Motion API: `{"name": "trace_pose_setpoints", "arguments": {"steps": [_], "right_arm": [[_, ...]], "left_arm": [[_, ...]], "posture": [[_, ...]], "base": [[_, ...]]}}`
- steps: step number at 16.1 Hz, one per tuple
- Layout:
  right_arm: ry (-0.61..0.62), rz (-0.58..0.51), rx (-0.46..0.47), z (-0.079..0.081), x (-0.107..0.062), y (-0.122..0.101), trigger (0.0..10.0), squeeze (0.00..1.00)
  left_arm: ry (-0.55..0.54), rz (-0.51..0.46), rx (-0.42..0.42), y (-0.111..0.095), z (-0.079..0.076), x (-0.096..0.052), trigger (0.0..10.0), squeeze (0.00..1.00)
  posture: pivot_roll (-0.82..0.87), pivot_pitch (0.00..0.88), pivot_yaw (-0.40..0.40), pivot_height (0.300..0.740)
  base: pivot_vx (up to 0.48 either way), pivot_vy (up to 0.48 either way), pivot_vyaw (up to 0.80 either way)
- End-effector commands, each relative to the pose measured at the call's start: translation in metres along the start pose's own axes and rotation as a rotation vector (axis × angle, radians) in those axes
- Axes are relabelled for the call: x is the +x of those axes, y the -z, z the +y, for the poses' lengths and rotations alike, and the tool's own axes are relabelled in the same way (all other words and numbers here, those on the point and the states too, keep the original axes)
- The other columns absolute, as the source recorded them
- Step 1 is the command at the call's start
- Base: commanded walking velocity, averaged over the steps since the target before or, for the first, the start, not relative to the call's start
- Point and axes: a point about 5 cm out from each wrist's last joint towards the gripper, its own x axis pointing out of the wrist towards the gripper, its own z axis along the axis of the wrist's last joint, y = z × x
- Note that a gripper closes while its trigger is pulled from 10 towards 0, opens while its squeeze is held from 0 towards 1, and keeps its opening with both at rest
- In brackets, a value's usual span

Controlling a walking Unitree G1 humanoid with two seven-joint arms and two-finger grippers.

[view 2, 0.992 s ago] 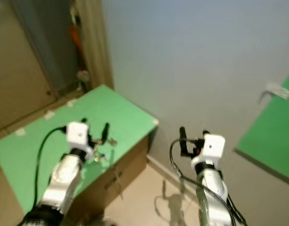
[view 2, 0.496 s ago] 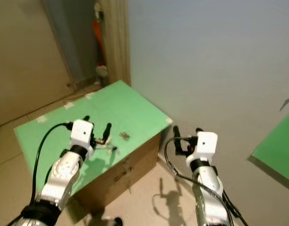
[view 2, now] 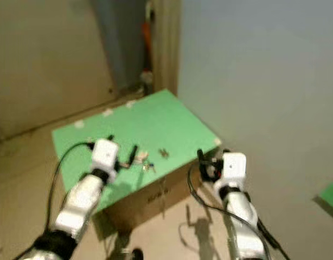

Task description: Hang keys on a hook

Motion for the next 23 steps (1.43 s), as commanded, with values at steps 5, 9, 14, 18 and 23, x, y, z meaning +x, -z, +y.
{"name": "trace_pose_setpoints", "arguments": {"steps": [5, 9, 14, 18, 23], "right_arm": [[-0.033, 0.037, 0.005, 0.008, 0.001, 0.005, 10.0, 0.00], [-0.041, 0.031, 0.060, 0.012, 0.002, 0.004, 10.0, 0.00], [-0.053, 0.018, 0.057, 0.015, 0.004, 0.001, 10.0, 0.00], [-0.059, 0.016, 0.053, 0.016, 0.005, 0.000, 10.0, 0.00], [-0.085, 0.035, 0.032, 0.018, 0.001, 0.002, 10.0, 0.00]], "left_arm": [[0.001, 0.004, 0.049, -0.001, 0.001, 0.002, 10.0, 0.00], [0.006, 0.015, 0.031, 0.001, -0.005, 0.002, 10.0, 0.00], [0.022, 0.025, 0.054, 0.000, -0.010, 0.007, 10.0, 0.00], [0.023, 0.033, 0.072, 0.000, -0.010, 0.009, 10.0, 0.00], [0.058, 0.129, 0.097, 0.007, -0.013, 0.018, 10.0, 0.00]], "posture": [[-0.10, 0.000, 0.023, 0.740], [-0.11, 0.009, 0.029, 0.740], [-0.11, 0.015, 0.033, 0.740], [-0.11, 0.018, 0.034, 0.740], [-0.12, 0.040, 0.019, 0.740]], "base": [[0.000, 0.000, 0.55], [0.264, -0.240, 0.14], [0.400, -0.224, 0.00], [0.480, 0.000, 0.00], [0.190, 0.000, 0.00]]}}
